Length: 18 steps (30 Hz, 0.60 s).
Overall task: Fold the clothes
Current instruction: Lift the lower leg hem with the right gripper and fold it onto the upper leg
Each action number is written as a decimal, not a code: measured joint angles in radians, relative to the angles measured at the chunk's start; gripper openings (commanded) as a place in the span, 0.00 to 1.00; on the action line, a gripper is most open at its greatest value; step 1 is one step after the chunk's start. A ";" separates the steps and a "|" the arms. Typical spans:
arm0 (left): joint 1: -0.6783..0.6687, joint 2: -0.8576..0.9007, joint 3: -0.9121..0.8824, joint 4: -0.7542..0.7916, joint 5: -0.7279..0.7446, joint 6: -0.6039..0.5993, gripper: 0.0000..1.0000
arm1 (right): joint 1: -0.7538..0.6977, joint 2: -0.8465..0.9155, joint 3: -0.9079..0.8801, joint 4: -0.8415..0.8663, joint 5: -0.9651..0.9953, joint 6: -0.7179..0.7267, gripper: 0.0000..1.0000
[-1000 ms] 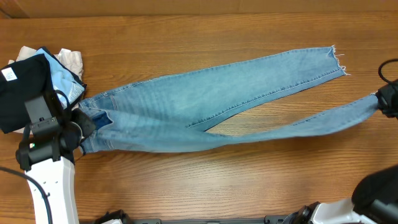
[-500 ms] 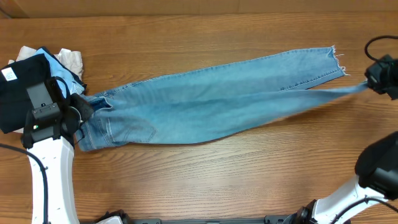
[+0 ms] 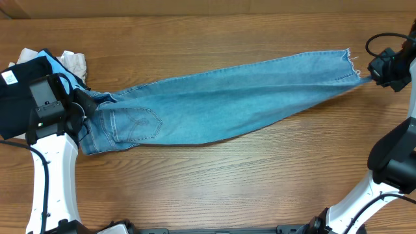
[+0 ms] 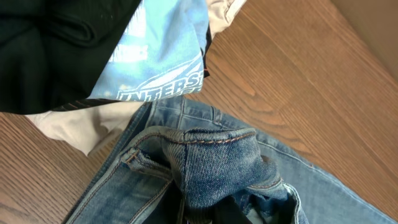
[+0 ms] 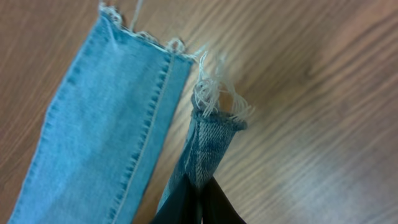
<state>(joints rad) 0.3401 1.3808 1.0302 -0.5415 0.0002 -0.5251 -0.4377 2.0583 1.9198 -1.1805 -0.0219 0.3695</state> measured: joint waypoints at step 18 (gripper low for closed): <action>0.000 0.064 0.000 0.006 0.000 -0.001 0.07 | 0.033 0.029 0.001 0.135 -0.007 0.000 0.07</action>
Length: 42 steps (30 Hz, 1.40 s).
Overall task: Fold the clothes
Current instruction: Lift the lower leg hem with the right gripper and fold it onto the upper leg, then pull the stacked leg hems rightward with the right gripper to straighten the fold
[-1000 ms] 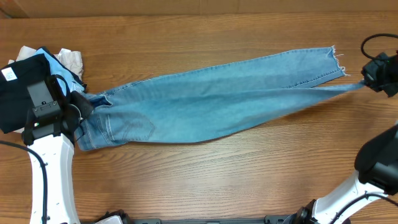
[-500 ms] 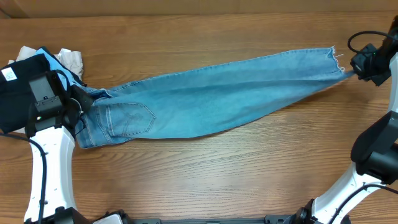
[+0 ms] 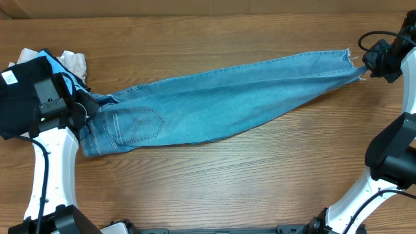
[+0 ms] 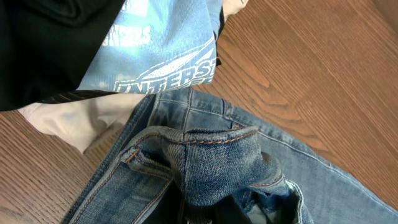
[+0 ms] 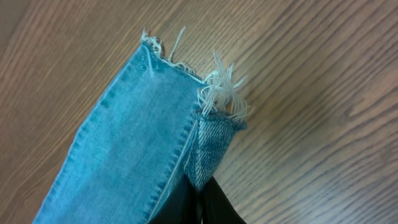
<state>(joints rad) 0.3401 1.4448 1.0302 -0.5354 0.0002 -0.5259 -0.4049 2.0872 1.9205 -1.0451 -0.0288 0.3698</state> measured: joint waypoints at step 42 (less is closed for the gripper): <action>0.001 0.077 0.010 0.172 -0.045 -0.029 0.64 | 0.053 0.152 0.010 0.369 0.006 0.018 0.77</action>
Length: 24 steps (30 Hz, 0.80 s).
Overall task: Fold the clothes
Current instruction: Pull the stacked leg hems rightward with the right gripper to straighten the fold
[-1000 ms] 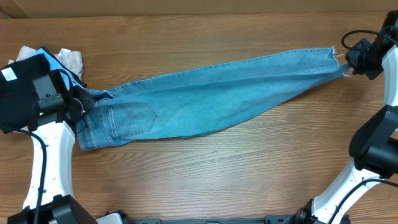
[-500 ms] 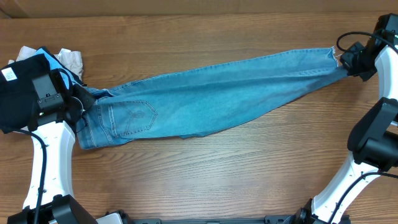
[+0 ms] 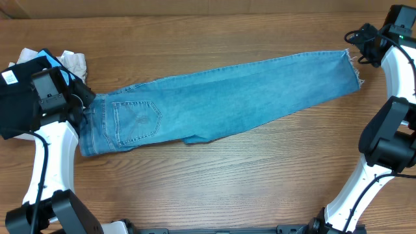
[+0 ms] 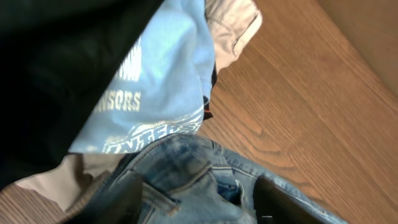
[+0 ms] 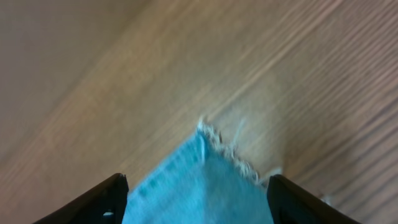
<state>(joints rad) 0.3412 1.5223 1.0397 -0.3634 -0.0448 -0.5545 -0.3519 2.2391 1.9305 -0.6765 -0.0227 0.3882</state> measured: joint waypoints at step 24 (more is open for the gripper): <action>0.000 0.010 0.003 -0.374 0.221 0.167 0.53 | -0.033 0.000 0.033 -0.252 -0.082 -0.264 0.80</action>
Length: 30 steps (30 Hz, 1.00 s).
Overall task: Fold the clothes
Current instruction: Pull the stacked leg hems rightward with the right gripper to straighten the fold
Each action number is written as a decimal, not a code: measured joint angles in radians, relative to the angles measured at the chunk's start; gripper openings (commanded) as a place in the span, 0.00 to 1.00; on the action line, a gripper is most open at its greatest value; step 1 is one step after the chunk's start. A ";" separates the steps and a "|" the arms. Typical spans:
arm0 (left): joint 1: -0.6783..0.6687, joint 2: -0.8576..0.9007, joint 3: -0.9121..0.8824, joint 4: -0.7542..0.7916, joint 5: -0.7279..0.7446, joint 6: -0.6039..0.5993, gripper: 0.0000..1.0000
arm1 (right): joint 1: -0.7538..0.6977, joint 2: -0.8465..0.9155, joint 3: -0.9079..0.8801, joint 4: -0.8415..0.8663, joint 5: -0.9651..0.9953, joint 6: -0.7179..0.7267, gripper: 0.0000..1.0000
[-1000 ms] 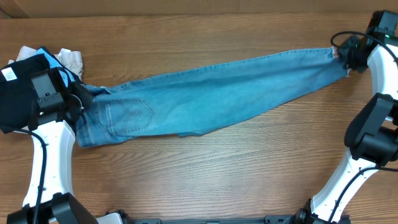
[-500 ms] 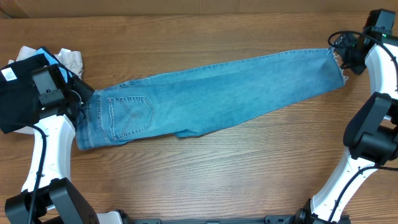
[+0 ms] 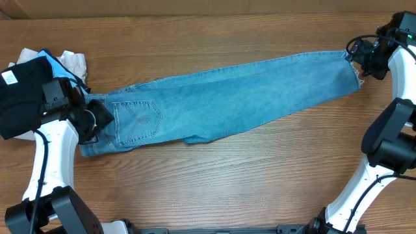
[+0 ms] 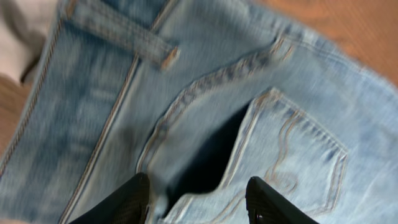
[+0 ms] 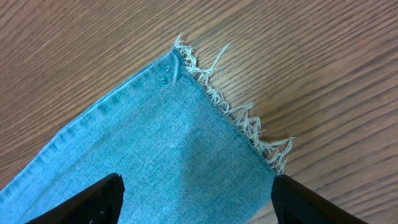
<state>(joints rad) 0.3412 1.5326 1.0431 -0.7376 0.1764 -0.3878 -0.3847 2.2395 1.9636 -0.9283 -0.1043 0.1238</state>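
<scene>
A pair of light blue jeans lies folded lengthwise across the wooden table, waist at the left, frayed hem at the right. My left gripper hovers open over the waist and back pocket, with nothing between its fingers. My right gripper stands open just above the hem corner, its fingers spread wide over the denim, holding nothing.
A pile of other clothes sits at the far left: a black garment, a light blue printed shirt and a whitish piece. The table's back edge runs along the top.
My left gripper has moved from beside the clothes pile down over the waist and back pocket. My right gripper has come down from the far corner to just over the hem. Both stay open.
At first both grippers were shut on the jeans, left on the waistband, right on the frayed hem, stretching them out. They stayed shut as the hem shifted back. Then both had let go and the jeans lay flat. Now both hover open over the ends.
</scene>
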 measured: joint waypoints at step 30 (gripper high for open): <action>-0.041 0.000 0.000 -0.062 -0.023 0.026 0.55 | 0.000 0.156 -0.042 0.188 0.016 -0.094 0.52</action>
<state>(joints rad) 0.3004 1.5326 1.0431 -0.7994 0.1532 -0.3622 -0.3847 2.3951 1.9213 -0.7406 -0.0883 0.0299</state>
